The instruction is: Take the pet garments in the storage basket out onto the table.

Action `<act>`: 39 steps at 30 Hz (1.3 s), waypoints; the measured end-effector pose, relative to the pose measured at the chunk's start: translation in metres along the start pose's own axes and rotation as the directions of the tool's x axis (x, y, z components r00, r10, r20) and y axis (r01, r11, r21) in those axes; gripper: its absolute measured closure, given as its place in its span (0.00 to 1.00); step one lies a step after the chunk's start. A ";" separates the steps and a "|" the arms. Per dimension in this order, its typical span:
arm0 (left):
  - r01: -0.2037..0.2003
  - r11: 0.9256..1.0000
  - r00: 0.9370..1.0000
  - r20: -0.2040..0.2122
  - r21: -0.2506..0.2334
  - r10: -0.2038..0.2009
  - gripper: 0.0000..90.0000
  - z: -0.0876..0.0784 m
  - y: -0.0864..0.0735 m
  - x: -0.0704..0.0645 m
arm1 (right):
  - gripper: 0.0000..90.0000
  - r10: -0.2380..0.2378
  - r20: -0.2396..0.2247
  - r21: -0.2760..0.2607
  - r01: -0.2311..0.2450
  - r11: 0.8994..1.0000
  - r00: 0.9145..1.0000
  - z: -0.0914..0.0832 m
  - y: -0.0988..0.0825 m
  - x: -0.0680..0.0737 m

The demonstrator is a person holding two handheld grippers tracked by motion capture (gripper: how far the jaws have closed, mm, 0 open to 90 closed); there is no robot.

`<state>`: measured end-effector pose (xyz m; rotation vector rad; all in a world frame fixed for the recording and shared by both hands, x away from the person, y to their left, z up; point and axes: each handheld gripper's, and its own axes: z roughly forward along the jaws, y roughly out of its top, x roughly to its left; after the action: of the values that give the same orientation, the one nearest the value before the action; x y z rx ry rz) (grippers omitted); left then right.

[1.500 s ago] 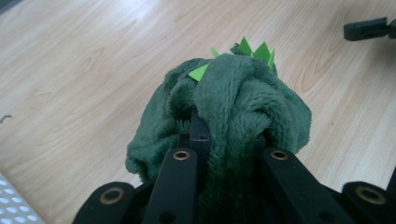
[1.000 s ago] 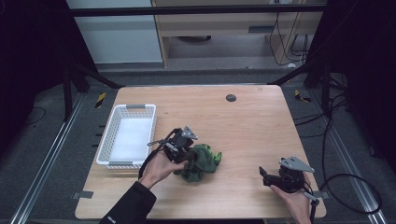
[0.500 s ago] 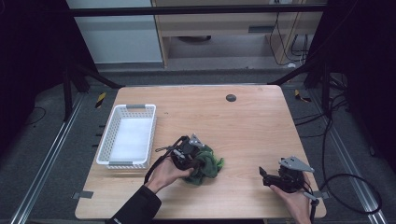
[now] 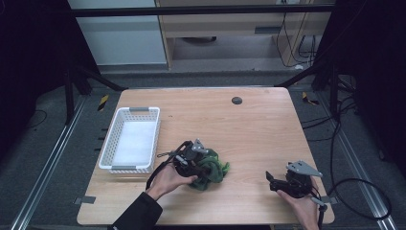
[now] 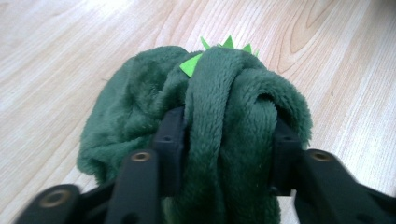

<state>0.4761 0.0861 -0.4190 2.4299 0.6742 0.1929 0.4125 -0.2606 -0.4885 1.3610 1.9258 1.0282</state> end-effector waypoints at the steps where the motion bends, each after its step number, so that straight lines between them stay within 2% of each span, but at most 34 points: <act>1: -0.003 1.000 1.000 -0.007 -0.004 0.003 0.57 -0.002 0.000 0.000 | 0.10 0.000 0.000 0.000 0.000 1.000 1.000 0.000 0.000 0.000; 5: -0.006 1.000 1.000 -0.019 -0.027 0.005 0.48 -0.013 -0.003 0.001 | 0.10 0.001 0.000 0.002 -0.001 1.000 1.000 0.000 0.000 0.000; 11: -0.007 0.998 0.999 -0.035 -0.063 0.005 0.39 -0.029 -0.009 0.001 | 0.09 0.004 0.001 0.001 -0.004 1.000 1.000 0.000 0.000 0.000; 21: 0.009 0.994 0.998 -0.058 -0.110 -0.015 0.34 -0.050 -0.024 0.000 | 0.09 0.004 0.002 0.005 -0.004 1.000 1.000 0.000 -0.001 -0.001; 25: 0.036 0.987 0.995 -0.083 -0.158 -0.049 0.33 -0.056 -0.032 -0.001 | 0.09 0.014 -0.002 0.008 -0.014 1.000 1.000 0.000 -0.001 0.000; 31: 0.079 0.970 0.988 -0.109 -0.230 -0.107 0.32 -0.061 -0.051 -0.002 | 0.09 0.015 -0.004 0.006 -0.015 1.000 1.000 0.000 -0.001 0.000; 34: 0.105 0.959 0.984 -0.114 -0.263 -0.139 0.32 -0.063 -0.063 -0.002 | 0.09 0.008 -0.002 0.006 -0.008 1.000 1.000 0.000 -0.001 0.000; 39: 0.138 0.946 0.976 -0.122 -0.292 -0.180 0.32 -0.064 -0.084 0.000 | 0.09 0.006 -0.004 0.008 -0.006 1.000 1.000 0.001 -0.002 0.000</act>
<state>0.4219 0.1773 -0.4167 2.0917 0.8446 0.3790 0.4120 -0.2604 -0.4902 1.3710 1.9321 1.0276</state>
